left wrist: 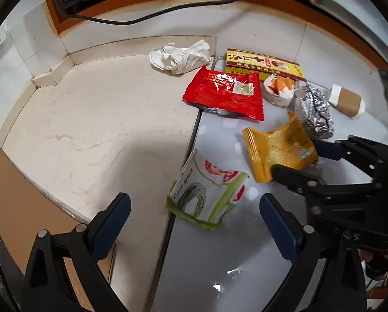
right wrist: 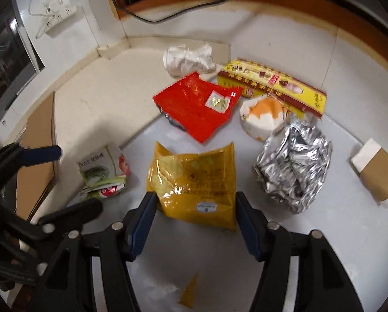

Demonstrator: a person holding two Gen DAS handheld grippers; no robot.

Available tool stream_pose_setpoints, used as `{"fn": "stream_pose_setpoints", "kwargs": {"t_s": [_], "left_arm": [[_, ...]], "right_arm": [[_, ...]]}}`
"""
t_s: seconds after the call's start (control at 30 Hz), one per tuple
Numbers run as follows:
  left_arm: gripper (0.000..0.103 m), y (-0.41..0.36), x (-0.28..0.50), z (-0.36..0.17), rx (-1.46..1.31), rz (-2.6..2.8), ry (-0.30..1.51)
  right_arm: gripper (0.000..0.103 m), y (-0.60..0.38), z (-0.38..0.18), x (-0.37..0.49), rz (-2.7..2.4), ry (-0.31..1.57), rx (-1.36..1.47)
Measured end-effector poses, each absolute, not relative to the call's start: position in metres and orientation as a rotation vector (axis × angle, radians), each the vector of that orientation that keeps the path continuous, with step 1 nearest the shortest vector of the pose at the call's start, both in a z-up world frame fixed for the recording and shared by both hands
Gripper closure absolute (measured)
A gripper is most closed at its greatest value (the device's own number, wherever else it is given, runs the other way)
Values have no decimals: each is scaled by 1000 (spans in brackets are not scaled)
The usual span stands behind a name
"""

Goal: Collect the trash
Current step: 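Grasp the green-white packet with the left tool while the right tool grasps the yellow chip bag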

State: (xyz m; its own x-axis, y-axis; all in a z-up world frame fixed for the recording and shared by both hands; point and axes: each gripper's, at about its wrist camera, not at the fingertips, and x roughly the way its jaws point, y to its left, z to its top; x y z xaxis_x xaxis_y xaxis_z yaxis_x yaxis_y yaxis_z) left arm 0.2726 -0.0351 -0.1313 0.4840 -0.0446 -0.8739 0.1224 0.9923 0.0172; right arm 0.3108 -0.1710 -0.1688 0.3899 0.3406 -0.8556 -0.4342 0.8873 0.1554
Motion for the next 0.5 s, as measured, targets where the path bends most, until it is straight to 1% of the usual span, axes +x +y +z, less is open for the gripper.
{"fn": "stream_pose_setpoints", "kwargs": {"t_s": [0.1, 0.13, 0.17, 0.2, 0.23, 0.27, 0.3, 0.33, 0.4, 0.43, 0.5], "left_arm": [[9, -40, 279, -136, 102, -104, 1073], [13, -41, 281, -138, 110, -102, 1080], [21, -42, 284, -139, 116, -100, 1087], [25, -42, 286, -141, 117, -100, 1095], [31, -42, 288, -143, 111, -104, 1105], [37, -42, 289, -144, 102, -106, 1112], [40, -42, 290, -145, 96, -108, 1118], [41, -42, 291, -146, 92, -104, 1119], [49, -42, 290, -145, 83, -105, 1103], [58, -42, 289, -144, 73, -114, 1097], [65, -42, 287, -141, 57, -111, 1087]], "right_arm": [[53, -173, -168, 309, 487, 1051, -122], [57, -174, -168, 308, 488, 1048, -123], [59, -176, -168, 308, 485, 1047, -123], [67, -178, -168, 308, 479, 1046, -120], [74, -181, -168, 308, 471, 1047, -115], [77, -184, -168, 309, 468, 1048, -106], [82, -187, -168, 309, 467, 1050, -92], [86, -191, -168, 310, 468, 1053, -78], [92, -197, -168, 310, 469, 1062, -42], [95, -199, -169, 310, 475, 1067, -25], [97, -202, -168, 308, 477, 1056, -7]]}}
